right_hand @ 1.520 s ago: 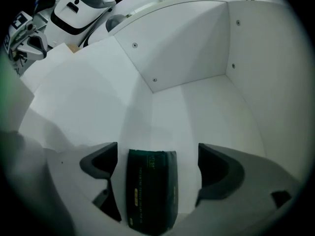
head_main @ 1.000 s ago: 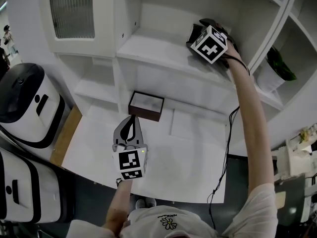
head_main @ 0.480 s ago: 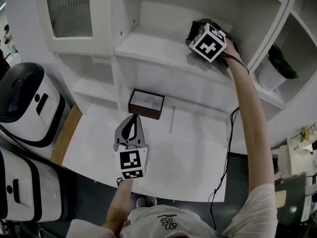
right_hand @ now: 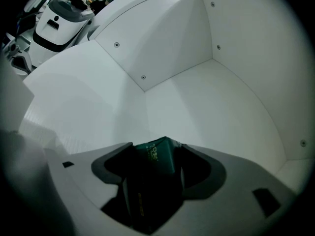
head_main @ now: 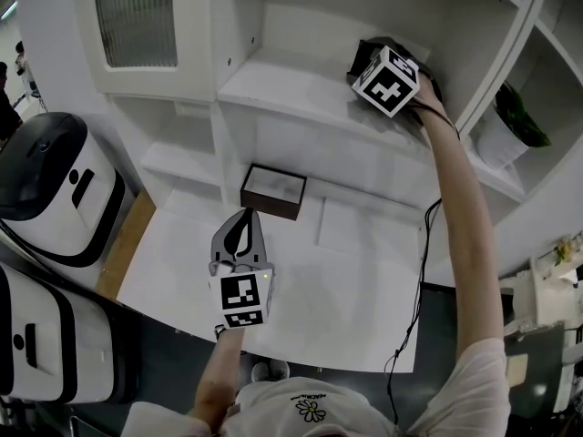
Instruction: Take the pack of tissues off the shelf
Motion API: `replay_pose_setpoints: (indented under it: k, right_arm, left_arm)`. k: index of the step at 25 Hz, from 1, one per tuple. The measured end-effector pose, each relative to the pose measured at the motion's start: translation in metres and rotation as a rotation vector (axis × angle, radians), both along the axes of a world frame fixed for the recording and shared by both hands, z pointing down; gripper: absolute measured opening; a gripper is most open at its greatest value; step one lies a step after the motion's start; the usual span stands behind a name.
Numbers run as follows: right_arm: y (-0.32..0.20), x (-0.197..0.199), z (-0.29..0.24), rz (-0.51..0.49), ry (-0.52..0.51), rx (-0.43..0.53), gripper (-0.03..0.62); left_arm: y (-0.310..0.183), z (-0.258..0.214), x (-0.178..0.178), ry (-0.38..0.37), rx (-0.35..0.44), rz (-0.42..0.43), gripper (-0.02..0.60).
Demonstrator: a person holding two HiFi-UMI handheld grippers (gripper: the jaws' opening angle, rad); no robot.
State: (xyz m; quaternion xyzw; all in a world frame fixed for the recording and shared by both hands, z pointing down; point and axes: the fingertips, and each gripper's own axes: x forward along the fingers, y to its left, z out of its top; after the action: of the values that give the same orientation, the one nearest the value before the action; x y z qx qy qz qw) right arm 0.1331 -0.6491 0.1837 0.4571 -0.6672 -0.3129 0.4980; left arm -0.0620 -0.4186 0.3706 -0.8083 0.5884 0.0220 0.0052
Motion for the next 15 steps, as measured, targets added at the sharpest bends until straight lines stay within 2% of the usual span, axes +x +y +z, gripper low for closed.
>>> replay_pose_setpoints:
  k: [5, 15]
  right_arm:
    - [0.002, 0.000, -0.011, 0.002, -0.038, 0.039, 0.307]
    - [0.019, -0.013, -0.048, -0.025, -0.042, 0.156, 0.304]
  left_arm:
    - [0.002, -0.004, 0.001, -0.004, 0.010, -0.003, -0.002]
    - [0.012, -0.018, -0.005, -0.017, 0.043, -0.012, -0.001]
